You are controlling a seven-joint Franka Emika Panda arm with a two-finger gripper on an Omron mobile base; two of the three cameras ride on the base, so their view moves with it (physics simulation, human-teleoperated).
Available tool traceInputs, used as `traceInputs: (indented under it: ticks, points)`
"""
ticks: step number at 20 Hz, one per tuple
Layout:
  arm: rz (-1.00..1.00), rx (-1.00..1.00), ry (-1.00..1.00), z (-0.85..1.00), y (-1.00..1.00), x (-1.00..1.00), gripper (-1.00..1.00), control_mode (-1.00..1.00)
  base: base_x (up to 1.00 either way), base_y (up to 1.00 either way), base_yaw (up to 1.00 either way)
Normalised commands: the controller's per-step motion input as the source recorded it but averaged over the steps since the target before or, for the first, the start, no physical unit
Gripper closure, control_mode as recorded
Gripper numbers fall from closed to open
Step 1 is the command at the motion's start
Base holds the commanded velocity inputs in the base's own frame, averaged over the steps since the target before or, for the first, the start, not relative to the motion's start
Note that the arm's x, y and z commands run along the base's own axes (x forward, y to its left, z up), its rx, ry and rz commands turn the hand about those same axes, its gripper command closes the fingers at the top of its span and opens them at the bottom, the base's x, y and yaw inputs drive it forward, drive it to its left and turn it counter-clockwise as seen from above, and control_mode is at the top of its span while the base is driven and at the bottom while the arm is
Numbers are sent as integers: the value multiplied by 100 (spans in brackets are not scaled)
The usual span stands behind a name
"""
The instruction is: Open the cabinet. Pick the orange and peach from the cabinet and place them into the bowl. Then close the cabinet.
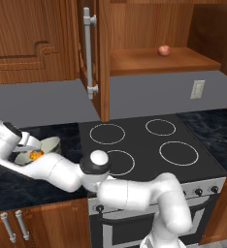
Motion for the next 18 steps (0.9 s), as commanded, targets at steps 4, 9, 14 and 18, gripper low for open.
traceInputs:
  ticks: [4, 9, 14, 18]
  points:
    - [-2, 0, -36, 90, -3, -98, -100, -100, 0, 0, 0]
    - [0, 1, -37, 54, -37, -92, -100, -100, 0, 0, 0]
    - [0, 1, -10, 16, -8, -22, -100, -100, 0, 0, 0]
    - [0, 4, -27, 100, -14, -90, -100, -100, 0, 0, 0]
